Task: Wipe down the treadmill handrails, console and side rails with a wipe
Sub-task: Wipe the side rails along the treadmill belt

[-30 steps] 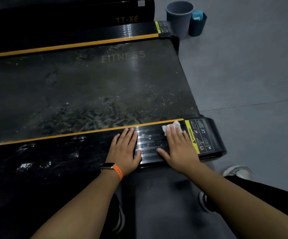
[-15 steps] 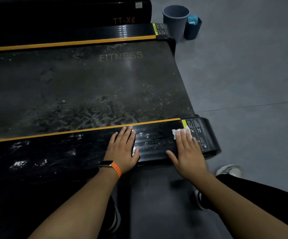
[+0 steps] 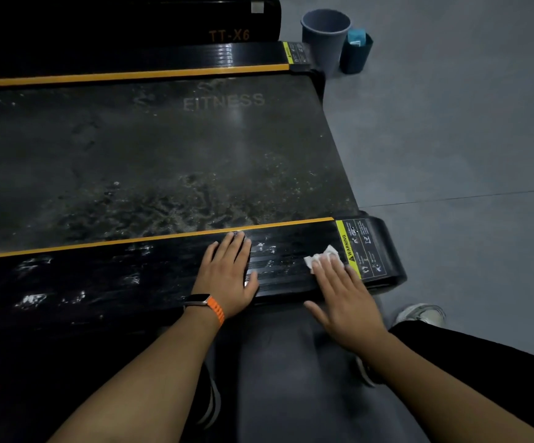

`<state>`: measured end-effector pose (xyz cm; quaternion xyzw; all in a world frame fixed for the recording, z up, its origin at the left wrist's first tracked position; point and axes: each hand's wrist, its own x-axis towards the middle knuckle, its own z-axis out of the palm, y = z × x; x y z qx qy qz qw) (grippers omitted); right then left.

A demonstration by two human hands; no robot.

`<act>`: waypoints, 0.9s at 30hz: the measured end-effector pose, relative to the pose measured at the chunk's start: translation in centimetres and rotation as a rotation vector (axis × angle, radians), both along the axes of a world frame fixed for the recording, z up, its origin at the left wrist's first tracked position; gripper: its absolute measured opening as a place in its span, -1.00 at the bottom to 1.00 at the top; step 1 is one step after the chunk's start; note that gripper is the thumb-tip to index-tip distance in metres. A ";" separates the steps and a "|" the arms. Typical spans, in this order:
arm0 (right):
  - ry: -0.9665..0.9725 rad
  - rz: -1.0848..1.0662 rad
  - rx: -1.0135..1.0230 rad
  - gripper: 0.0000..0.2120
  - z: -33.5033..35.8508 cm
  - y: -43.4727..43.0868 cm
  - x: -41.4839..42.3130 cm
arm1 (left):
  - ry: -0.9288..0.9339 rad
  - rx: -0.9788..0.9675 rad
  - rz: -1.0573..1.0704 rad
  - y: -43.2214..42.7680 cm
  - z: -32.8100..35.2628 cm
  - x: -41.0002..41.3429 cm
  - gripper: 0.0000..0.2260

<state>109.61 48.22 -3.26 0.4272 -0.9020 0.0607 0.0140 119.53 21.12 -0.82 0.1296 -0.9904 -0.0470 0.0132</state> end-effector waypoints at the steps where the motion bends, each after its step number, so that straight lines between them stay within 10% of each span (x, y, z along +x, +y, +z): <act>1: 0.014 -0.034 -0.009 -0.24 0.0 0.8 -0.4 | 0.001 0.004 -0.001 0.0 -0.1 0.0 -0.36; 27: 0.062 -0.014 0.052 -0.26 -0.6 4.2 0.3 | -0.013 0.003 0.008 0.0 -0.3 0.0 -0.35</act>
